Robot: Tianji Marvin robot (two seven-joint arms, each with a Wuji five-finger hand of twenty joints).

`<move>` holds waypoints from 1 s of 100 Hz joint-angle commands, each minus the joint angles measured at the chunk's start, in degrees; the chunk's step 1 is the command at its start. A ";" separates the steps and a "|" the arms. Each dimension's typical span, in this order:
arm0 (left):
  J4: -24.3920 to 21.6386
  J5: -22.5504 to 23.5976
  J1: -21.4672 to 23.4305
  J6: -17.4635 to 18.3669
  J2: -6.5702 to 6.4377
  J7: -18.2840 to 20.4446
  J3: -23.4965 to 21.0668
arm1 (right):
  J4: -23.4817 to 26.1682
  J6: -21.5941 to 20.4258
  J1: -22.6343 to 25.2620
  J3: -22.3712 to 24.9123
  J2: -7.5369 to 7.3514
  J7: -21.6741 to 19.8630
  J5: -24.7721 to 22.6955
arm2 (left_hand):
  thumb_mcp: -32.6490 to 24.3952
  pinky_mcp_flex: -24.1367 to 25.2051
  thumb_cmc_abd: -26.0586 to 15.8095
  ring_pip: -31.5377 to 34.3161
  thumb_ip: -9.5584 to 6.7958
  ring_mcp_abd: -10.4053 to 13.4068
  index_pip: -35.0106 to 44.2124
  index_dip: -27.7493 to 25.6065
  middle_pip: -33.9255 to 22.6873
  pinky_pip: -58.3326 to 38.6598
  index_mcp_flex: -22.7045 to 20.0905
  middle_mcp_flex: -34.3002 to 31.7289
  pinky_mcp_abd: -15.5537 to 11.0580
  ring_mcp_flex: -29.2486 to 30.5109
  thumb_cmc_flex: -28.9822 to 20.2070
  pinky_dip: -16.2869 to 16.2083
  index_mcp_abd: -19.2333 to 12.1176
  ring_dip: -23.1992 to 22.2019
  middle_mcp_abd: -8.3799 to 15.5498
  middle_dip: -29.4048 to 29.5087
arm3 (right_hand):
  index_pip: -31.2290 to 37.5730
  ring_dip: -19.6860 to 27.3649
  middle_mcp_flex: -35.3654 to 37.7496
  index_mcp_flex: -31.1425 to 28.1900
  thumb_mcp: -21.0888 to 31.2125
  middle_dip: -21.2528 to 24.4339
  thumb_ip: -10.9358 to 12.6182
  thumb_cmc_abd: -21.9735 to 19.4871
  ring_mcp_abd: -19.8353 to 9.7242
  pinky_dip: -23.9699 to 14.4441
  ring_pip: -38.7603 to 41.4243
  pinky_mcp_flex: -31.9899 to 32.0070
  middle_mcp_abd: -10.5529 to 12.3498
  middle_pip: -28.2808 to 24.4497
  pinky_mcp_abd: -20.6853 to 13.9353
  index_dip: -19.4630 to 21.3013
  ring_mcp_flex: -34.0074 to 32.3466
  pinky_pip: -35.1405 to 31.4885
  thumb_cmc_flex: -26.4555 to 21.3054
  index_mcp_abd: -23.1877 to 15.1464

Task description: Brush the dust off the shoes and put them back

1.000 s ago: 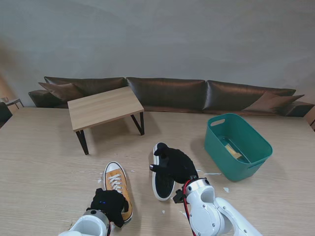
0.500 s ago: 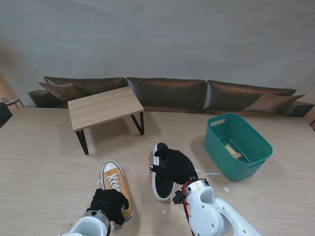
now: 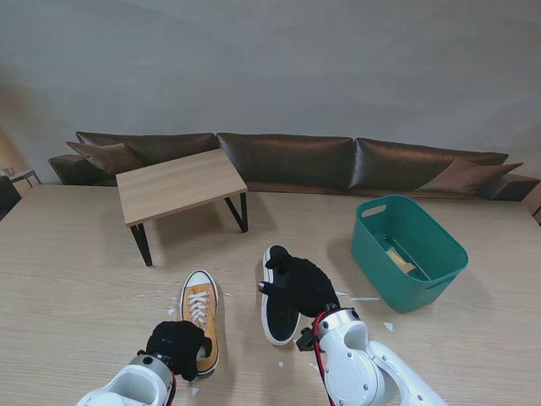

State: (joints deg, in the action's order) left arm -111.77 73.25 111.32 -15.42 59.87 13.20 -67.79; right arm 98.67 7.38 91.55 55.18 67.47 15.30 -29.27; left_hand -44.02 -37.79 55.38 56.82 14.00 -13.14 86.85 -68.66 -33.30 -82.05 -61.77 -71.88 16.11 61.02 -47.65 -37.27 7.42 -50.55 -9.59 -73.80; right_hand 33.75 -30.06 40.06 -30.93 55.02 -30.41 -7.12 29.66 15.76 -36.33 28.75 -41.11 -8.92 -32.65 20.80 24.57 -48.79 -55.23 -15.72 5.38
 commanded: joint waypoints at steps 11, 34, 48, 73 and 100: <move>-1.62 -1.00 0.40 4.00 -0.35 1.26 -3.20 | -0.03 0.18 0.52 -0.03 0.37 -0.62 0.50 | -9.99 -1.54 -0.59 -1.43 -5.14 1.89 3.79 -0.74 -1.03 0.19 -2.67 -2.72 -2.29 3.46 -7.82 0.54 2.44 -2.19 6.55 -2.64 | 0.73 0.18 0.64 1.66 1.74 0.95 1.73 -2.65 0.91 -0.85 0.76 19.55 -1.21 -0.47 0.99 0.25 -0.86 -0.81 1.63 0.57; -2.71 -2.07 0.04 8.55 -0.38 1.37 -5.83 | -0.07 0.37 0.67 0.04 0.50 -0.47 1.19 | -11.83 -1.23 -0.66 -1.55 -5.92 1.50 4.13 -1.35 -2.10 0.69 -2.51 -2.18 -2.34 3.35 -8.33 0.37 3.08 -4.21 5.99 -4.94 | 0.85 0.20 0.95 1.38 2.09 0.98 1.79 -3.30 0.98 -0.81 0.77 19.54 -1.38 -0.47 1.12 0.12 -1.01 -0.88 1.88 0.75; -2.38 -2.41 -0.55 9.27 -0.35 0.53 -5.87 | -0.16 0.36 0.63 0.08 0.55 -0.47 1.52 | -13.49 0.00 -0.90 -0.61 -6.69 1.12 4.65 -2.17 -3.43 0.44 -2.24 -1.49 -2.01 2.63 -8.54 -0.88 3.49 -6.10 5.45 -7.47 | 0.92 0.21 1.16 1.13 2.14 0.99 1.80 -3.48 1.07 -0.78 0.76 19.53 -1.52 -0.47 1.18 0.04 -1.01 -0.91 2.04 0.82; 0.08 -4.76 -2.26 3.89 -0.19 -0.93 -2.16 | -0.33 0.43 0.62 0.16 0.62 -0.56 2.19 | -7.31 4.73 -5.09 1.95 -6.44 -1.89 3.71 -3.76 -1.66 -2.48 1.10 1.76 0.17 -2.27 -10.05 -5.03 5.92 -6.00 3.25 -8.21 | 0.87 0.18 1.19 1.11 2.19 1.00 1.80 -3.52 1.16 -0.75 0.82 19.46 -1.66 -0.41 1.16 -0.12 -1.13 -1.05 2.02 0.96; -3.16 -6.17 -0.47 0.44 -0.31 3.51 -1.97 | -0.34 0.83 0.52 0.19 0.62 -0.92 2.51 | -0.91 18.25 -9.16 -1.53 -3.58 -4.88 -29.01 16.11 6.04 1.03 21.90 14.77 1.83 -15.19 -7.70 -12.46 -2.00 -3.07 -1.23 -7.27 | 0.98 0.10 1.52 1.11 2.29 0.97 1.82 -3.54 1.11 -0.74 1.10 19.35 -1.79 -0.53 1.27 -0.17 -1.58 -1.25 1.87 1.05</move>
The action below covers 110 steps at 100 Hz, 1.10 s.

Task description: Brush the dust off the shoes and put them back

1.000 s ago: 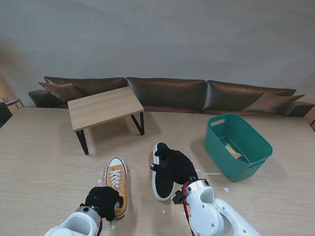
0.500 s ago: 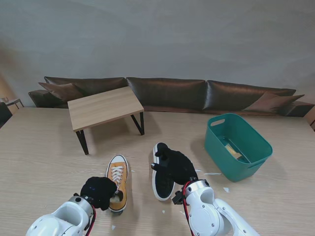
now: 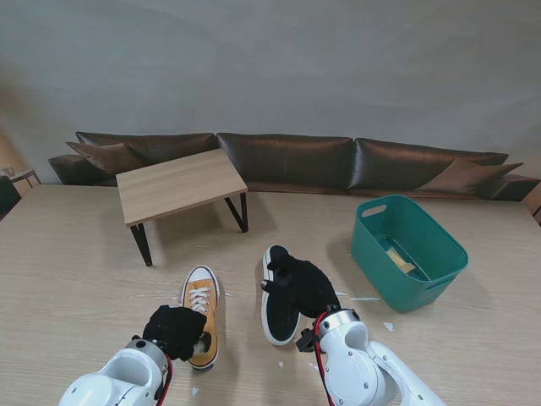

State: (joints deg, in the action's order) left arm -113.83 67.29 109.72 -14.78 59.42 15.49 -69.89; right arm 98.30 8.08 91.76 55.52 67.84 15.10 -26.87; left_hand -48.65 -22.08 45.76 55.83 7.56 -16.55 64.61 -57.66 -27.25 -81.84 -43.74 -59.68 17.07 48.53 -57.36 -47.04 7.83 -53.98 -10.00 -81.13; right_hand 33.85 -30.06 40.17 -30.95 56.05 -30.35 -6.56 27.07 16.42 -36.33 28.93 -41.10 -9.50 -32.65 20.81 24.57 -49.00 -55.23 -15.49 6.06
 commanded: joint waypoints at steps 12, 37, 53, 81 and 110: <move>-2.41 0.09 1.63 -0.52 0.04 3.39 -0.17 | 0.10 0.06 0.34 -0.23 0.23 -0.74 0.11 | 3.38 5.71 -1.26 -1.40 2.65 -2.07 -20.39 9.34 -1.26 3.31 5.80 6.05 0.93 -5.04 4.67 -4.57 -3.51 0.08 -1.57 2.19 | 0.90 0.08 1.49 1.21 1.26 0.92 1.23 -0.99 0.49 -0.71 1.00 19.32 -1.24 -0.53 1.24 -0.21 -1.53 -1.29 1.68 0.40; -5.10 0.83 2.77 -0.73 -0.10 6.89 -1.00 | 0.18 -0.01 0.22 -0.29 0.13 -1.17 0.06 | 0.59 10.53 -4.40 -1.92 -1.00 -2.65 -35.48 17.77 -4.27 5.70 12.61 15.97 0.32 -9.93 13.29 -6.22 -5.22 -1.64 -3.13 15.49 | 1.01 0.00 1.96 1.27 1.31 0.96 1.22 -1.00 0.38 -0.61 1.28 19.26 -1.28 -0.53 1.37 -0.26 -2.14 -1.34 1.62 0.51; -6.34 1.51 3.76 -0.14 -0.04 7.00 -1.62 | 0.25 0.18 0.16 -0.31 0.09 -1.41 0.11 | 1.56 11.44 -4.70 0.14 -0.88 -2.21 -35.93 17.13 -5.45 5.86 13.58 19.09 -0.08 -10.94 15.30 -6.94 -6.05 -3.14 -3.58 13.28 | 1.00 0.00 2.18 1.27 1.31 0.97 1.21 -1.01 0.54 -0.56 1.28 19.33 -1.31 -0.51 1.34 -0.32 -2.24 -1.33 1.59 0.55; -5.94 -0.18 2.12 -3.66 -0.38 9.91 0.98 | 0.44 0.42 0.14 -0.43 -0.05 -2.10 0.20 | 4.10 9.55 -6.09 5.92 -0.49 -0.62 -38.22 19.19 -7.21 4.32 7.77 18.32 -0.04 -9.44 18.53 -9.16 -5.90 -5.63 -5.38 10.67 | 1.04 -0.04 2.30 1.19 1.23 0.95 1.20 -1.01 0.54 -0.51 1.31 19.30 -1.25 -0.46 1.30 -0.37 -2.42 -1.36 1.64 0.42; -1.62 1.99 -1.47 -10.65 -0.41 8.67 7.45 | 0.43 0.96 0.07 -0.33 -0.02 -2.26 0.50 | 4.36 7.71 -6.17 8.06 -0.40 -0.30 -35.12 17.73 -9.10 3.50 2.10 17.00 0.65 -8.02 19.25 -10.20 -3.96 -5.67 -6.48 8.69 | 1.05 -0.08 2.30 1.17 1.26 0.92 1.21 -0.98 0.62 -0.48 1.35 19.31 -1.28 -0.45 1.38 -0.41 -2.40 -1.39 1.54 0.48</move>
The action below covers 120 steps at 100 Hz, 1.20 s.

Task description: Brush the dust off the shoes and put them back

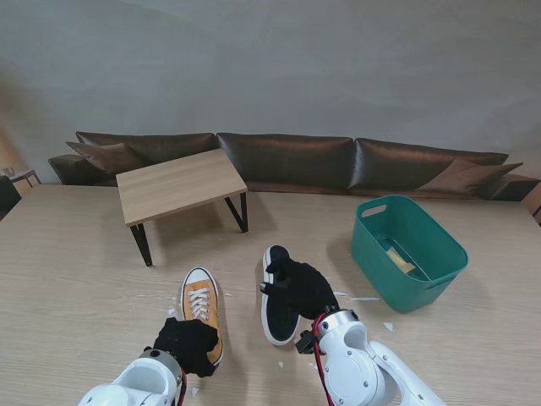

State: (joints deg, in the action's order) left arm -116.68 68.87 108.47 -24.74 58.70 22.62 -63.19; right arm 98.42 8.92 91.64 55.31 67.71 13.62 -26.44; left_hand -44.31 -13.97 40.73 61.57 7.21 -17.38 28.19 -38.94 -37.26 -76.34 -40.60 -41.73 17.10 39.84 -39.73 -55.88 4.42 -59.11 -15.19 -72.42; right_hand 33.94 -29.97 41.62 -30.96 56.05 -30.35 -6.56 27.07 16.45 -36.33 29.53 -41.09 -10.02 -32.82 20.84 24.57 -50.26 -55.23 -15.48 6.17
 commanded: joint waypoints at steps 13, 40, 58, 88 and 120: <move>3.03 3.68 -1.77 -3.50 0.39 1.93 3.56 | 0.19 0.20 0.08 -0.15 0.12 -0.81 0.02 | -0.98 -1.92 -0.99 3.19 -0.03 1.27 5.31 -3.92 -0.05 -2.56 -1.20 -1.41 0.63 1.68 0.50 -1.43 0.12 -0.03 -1.12 -0.45 | 0.93 -0.19 0.83 1.25 1.22 0.91 1.21 -0.96 0.56 -0.48 0.77 19.33 -0.81 -0.29 1.35 -0.43 -1.17 -1.41 1.58 0.38; 7.54 7.18 -5.46 -12.20 0.62 0.88 10.40 | -0.09 0.48 -0.09 -0.20 0.20 -0.72 0.19 | 0.55 -2.80 0.97 3.89 3.29 1.12 15.63 -12.90 -1.28 -3.18 -0.44 -1.34 0.88 1.78 -1.54 -1.14 1.80 0.51 -1.34 -0.48 | 0.90 -0.24 0.85 1.45 1.26 0.90 1.21 -0.97 0.76 -0.47 0.87 19.46 -0.77 -0.31 1.41 -0.46 -1.20 -1.37 1.50 0.45; 10.67 7.84 -8.46 -16.15 0.56 0.20 14.46 | -0.23 0.60 -0.14 -0.20 0.22 -0.68 0.22 | -1.16 -6.39 2.68 5.89 4.02 2.19 34.34 -22.60 -5.05 -5.28 -1.62 -3.46 0.80 4.68 -2.16 -0.78 5.93 1.42 0.04 -1.83 | 0.93 -0.27 0.94 1.47 1.23 0.90 1.19 -0.97 0.80 -0.47 0.95 19.49 -0.82 -0.32 1.36 -0.46 -1.32 -1.35 1.57 0.54; 12.24 13.30 -8.95 -16.52 1.11 2.33 15.23 | -0.40 1.08 -0.29 -0.31 0.28 -0.55 0.14 | -11.25 -17.50 4.70 16.71 0.52 6.38 61.84 -38.73 -17.40 -13.76 -14.77 -14.21 0.90 16.29 -1.11 3.69 4.50 4.39 6.29 -5.81 | 0.97 -0.29 0.94 1.46 1.28 0.92 1.18 -0.84 0.90 -0.50 1.03 19.51 -0.88 -0.29 1.42 -0.48 -1.38 -1.37 1.50 0.75; 9.33 21.47 -3.48 -11.55 2.27 2.71 9.76 | -0.29 1.32 -0.15 -0.33 0.23 -0.78 0.17 | -6.91 -21.19 5.60 15.83 3.98 7.16 43.16 -23.64 -10.92 -17.23 -5.56 -17.92 1.06 20.40 -1.05 8.92 5.93 5.52 7.07 -1.46 | 1.04 -0.27 0.96 1.33 1.25 0.93 1.19 -0.90 0.83 -0.52 1.03 19.53 -0.88 -0.31 1.41 -0.51 -1.37 -1.40 1.54 0.81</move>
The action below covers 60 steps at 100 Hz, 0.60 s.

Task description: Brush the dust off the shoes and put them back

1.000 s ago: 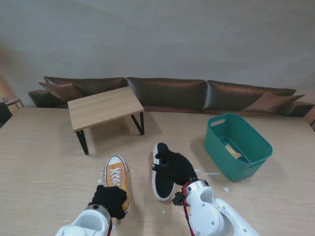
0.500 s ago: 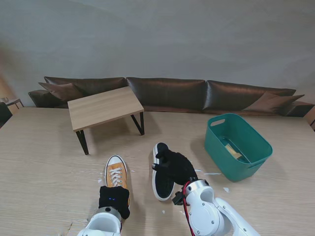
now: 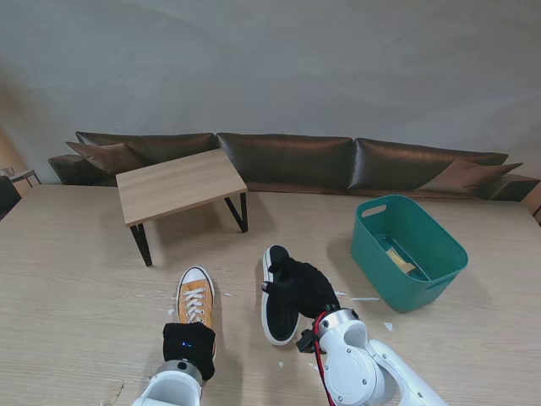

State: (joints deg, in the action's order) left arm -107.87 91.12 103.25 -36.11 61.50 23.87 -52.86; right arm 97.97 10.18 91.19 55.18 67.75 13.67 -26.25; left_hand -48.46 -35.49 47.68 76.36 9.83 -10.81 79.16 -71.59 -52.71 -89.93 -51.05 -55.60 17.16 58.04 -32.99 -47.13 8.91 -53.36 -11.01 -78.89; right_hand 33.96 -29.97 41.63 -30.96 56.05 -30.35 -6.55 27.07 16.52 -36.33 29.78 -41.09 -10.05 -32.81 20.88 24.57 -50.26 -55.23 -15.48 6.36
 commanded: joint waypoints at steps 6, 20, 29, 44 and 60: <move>-0.14 0.03 2.88 0.84 -0.46 1.35 -1.68 | 0.15 0.08 0.28 -0.23 0.19 -0.81 -0.02 | 0.81 0.52 -1.07 1.02 2.92 0.77 -17.22 17.34 6.89 -3.75 7.61 -3.24 1.17 1.97 -8.80 -0.43 -0.50 -0.49 2.54 6.39 | 1.02 -0.27 1.02 1.31 1.26 0.93 1.19 -0.92 0.86 -0.52 0.79 19.53 -0.77 -0.33 1.42 -0.52 -1.36 -1.40 1.54 0.51; -1.20 2.92 4.74 2.99 -0.21 1.50 -3.63 | 0.13 0.18 0.23 -0.31 0.20 -0.80 -0.04 | 6.22 0.39 -3.21 2.02 2.57 1.89 -31.09 27.85 10.64 -4.72 2.51 1.76 -0.05 -0.10 -6.50 -2.49 -4.66 -1.68 0.14 6.71 | 1.04 -0.29 0.99 1.27 1.23 0.94 1.20 -0.94 0.82 -0.51 0.84 19.58 -0.81 -0.32 1.37 -0.52 -1.38 -1.38 1.56 0.51; -1.70 4.46 5.41 4.34 -0.07 2.25 -4.47 | 0.11 0.23 0.17 -0.34 0.20 -0.84 -0.05 | 8.13 1.04 -5.73 2.33 1.45 2.87 -38.67 32.03 15.05 -5.23 -0.89 9.09 -1.83 -3.37 -2.90 -4.60 -7.03 -2.87 -3.41 7.88 | 1.04 -0.27 0.96 1.23 1.20 0.94 1.20 -0.92 0.83 -0.51 0.81 19.61 -0.85 -0.31 1.42 -0.53 -1.34 -1.38 1.58 0.49; -2.65 7.35 6.54 6.36 0.21 3.27 -5.92 | -0.06 0.29 0.00 -0.40 0.26 -0.68 -0.02 | 9.31 1.07 -9.52 2.73 -2.08 3.63 -46.47 35.03 20.24 -5.99 -3.21 16.56 -3.98 -6.61 1.42 -7.44 -8.40 -3.78 -7.41 11.76 | 1.02 -0.28 1.00 1.15 1.20 0.94 1.21 -0.90 0.91 -0.51 0.85 19.58 -0.82 -0.30 1.40 -0.53 -1.38 -1.41 1.53 0.54; -3.53 8.83 7.71 7.45 0.34 3.09 -7.19 | -0.24 0.33 -0.15 -0.39 0.28 -0.73 0.06 | 11.00 1.87 -10.72 2.03 -2.51 3.10 -50.71 36.77 26.19 -5.72 -1.75 19.28 -4.91 -8.75 2.06 -8.54 -8.19 -4.15 -9.03 19.39 | 0.99 -0.29 0.95 1.14 1.19 0.96 1.22 -0.86 0.98 -0.50 0.86 19.65 -0.81 -0.25 1.39 -0.54 -1.39 -1.38 1.52 0.52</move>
State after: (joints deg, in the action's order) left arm -111.67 99.75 109.97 -28.92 61.81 25.64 -59.59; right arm 97.76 10.44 90.94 54.94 67.77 13.72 -26.23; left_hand -37.42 -34.19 40.43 76.58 9.74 -7.27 36.63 -40.58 -27.25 -91.46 -51.73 -37.78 12.66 51.36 -32.04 -54.41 0.35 -56.85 -18.17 -60.89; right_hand 34.42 -29.97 41.63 -30.96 56.05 -30.35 -6.55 27.07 16.55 -36.33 29.92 -41.09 -10.06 -32.81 20.91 24.57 -50.26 -55.23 -15.48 6.37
